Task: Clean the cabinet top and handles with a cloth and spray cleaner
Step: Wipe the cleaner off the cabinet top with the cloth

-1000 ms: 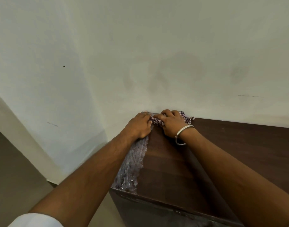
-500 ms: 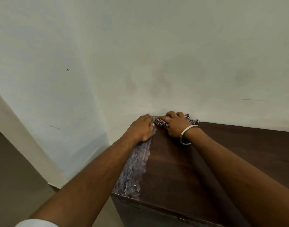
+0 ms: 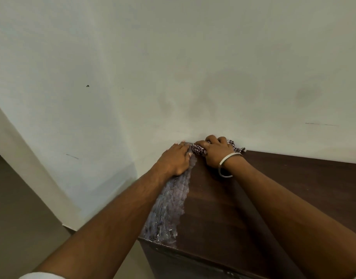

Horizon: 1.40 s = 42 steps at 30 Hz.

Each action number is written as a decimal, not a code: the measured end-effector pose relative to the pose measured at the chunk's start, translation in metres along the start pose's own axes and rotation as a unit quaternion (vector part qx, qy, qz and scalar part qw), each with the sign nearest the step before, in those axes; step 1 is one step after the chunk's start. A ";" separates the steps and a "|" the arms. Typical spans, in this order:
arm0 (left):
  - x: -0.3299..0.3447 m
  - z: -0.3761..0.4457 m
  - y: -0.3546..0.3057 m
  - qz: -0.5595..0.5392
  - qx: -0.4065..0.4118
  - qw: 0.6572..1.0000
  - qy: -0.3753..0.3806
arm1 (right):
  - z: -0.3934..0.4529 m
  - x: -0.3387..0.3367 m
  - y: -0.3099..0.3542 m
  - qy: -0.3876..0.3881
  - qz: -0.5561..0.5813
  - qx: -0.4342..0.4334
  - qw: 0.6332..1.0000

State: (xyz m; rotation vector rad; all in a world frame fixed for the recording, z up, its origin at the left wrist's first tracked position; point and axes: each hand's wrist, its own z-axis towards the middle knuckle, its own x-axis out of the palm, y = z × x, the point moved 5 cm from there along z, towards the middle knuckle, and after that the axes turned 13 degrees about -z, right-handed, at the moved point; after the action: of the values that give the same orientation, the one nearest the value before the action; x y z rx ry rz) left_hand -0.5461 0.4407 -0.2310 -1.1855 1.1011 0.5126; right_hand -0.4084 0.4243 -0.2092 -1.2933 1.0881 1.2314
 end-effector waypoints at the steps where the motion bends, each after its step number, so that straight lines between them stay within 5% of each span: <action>1: 0.000 0.000 0.001 0.000 -0.001 1.000 0.001 | 0.000 0.001 0.000 0.000 0.002 0.005 1.000; 42: -0.002 -0.035 0.039 -0.111 -0.019 0.994 0.008 | 0.019 -0.003 0.031 0.018 -0.015 -0.038 0.999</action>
State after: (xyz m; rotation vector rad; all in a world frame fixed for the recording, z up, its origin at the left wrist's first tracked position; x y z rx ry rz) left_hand -0.5928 0.4228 -0.2466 -1.3287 0.9621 0.3526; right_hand -0.4414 0.4407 -0.2087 -1.3890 1.0528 1.2421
